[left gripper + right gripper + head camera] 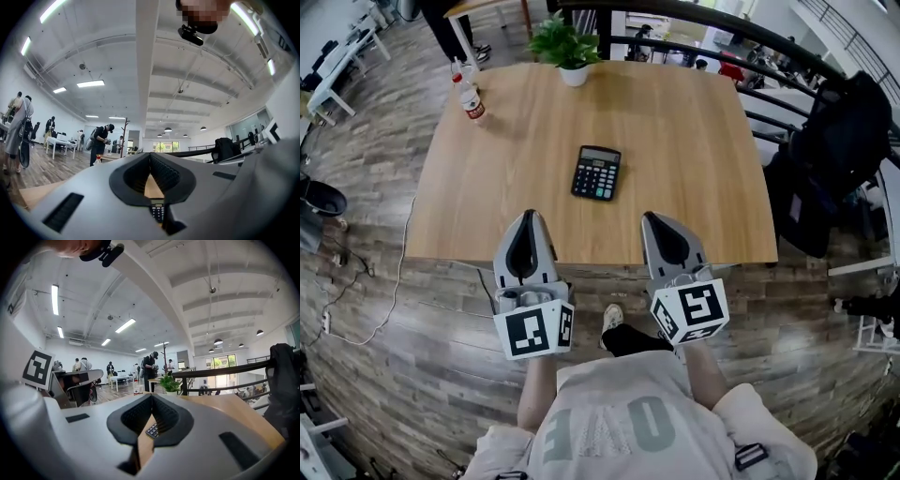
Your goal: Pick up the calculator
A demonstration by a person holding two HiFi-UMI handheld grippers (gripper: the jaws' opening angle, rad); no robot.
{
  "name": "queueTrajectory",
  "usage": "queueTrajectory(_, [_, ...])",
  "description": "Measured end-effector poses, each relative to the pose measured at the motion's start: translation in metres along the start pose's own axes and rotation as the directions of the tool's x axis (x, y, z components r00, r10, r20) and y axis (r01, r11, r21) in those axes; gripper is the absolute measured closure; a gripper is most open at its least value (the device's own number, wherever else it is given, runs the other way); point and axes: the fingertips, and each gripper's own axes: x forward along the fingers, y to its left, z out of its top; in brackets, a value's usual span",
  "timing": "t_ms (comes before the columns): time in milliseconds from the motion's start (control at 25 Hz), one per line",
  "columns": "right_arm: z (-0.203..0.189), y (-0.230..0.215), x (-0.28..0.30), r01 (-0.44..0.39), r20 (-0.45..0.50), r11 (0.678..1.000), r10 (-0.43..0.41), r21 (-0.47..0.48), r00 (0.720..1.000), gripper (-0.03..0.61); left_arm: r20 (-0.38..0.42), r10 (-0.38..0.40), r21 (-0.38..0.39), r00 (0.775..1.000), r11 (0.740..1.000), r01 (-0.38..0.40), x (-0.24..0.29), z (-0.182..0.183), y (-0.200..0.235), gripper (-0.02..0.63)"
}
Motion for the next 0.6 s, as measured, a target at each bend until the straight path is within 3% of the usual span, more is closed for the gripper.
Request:
queueTrajectory(240, [0.004, -0.032, 0.042, -0.024, -0.009, 1.0, 0.024, 0.012, 1.0, 0.56, -0.011, -0.003, 0.018, 1.0, 1.0, 0.003, 0.052, -0.008, -0.01, 0.604])
queueTrajectory(600, [0.002, -0.044, 0.073, -0.052, -0.021, 0.998, 0.052, 0.022, 0.998, 0.56, -0.03, 0.0, 0.03, 1.0, 1.0, 0.001, 0.081, -0.014, -0.005, 0.604])
